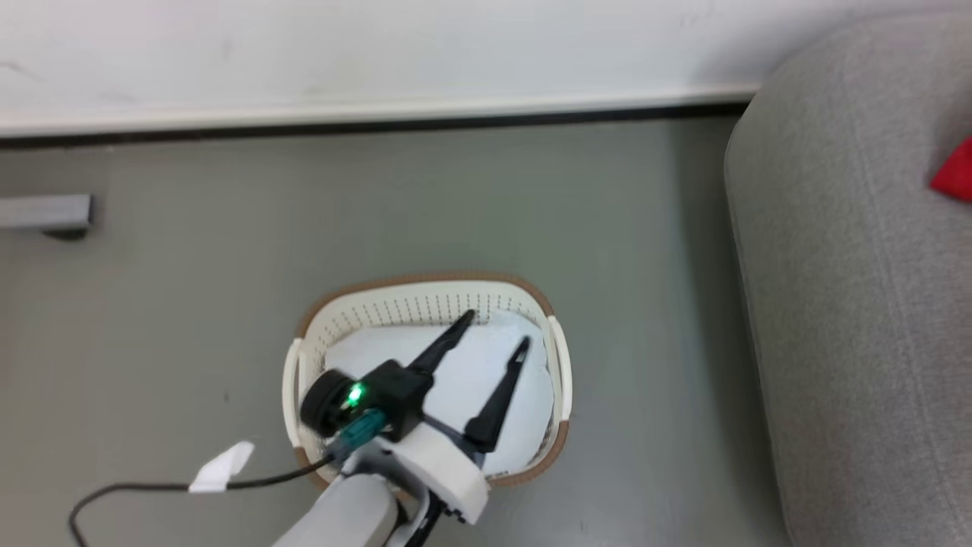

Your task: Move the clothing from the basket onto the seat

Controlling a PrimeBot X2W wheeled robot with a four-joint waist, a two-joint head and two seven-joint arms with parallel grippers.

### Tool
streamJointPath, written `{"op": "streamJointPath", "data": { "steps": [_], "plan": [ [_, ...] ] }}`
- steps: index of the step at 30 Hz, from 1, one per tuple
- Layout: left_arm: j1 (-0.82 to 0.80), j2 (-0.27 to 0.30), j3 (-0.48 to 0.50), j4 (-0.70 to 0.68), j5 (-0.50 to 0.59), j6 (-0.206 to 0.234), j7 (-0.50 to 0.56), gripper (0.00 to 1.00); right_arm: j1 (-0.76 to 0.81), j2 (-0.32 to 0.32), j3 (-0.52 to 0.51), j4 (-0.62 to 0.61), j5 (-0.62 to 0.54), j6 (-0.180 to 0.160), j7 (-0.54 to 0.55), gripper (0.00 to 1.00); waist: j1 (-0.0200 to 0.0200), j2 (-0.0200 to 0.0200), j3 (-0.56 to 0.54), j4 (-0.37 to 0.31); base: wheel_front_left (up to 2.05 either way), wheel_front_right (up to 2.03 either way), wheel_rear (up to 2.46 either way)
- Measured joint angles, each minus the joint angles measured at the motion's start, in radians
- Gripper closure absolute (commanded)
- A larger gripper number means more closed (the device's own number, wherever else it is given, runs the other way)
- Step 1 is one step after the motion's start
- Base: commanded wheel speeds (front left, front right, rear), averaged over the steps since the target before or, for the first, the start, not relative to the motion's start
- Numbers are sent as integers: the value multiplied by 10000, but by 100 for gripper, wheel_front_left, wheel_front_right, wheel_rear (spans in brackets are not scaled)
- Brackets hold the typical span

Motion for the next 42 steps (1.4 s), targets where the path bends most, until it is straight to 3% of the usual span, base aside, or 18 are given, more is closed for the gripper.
{"op": "streamJointPath", "data": {
  "steps": [8,17,28,42],
  "plan": [
    [1353,75,1177,-67,-389,646,-188,0,2141,882,940,-2284,326,0,-19,0,-1,0,-1369,234,0,0,0],
    [3008,-40,2719,10,65,830,-209,0,3878,1747,2318,-3615,431,0,-21,0,-2,0,-2731,866,0,0,0],
    [4686,-249,4915,-4,926,715,-211,0,5463,2288,3848,-4222,529,0,-23,0,-1,0,-3945,1384,0,0,0],
    [5398,-928,6303,-255,2113,-104,-211,0,6601,2343,5122,-3785,1285,0,-21,0,0,0,-4373,1454,0,0,0]
  ]
}}
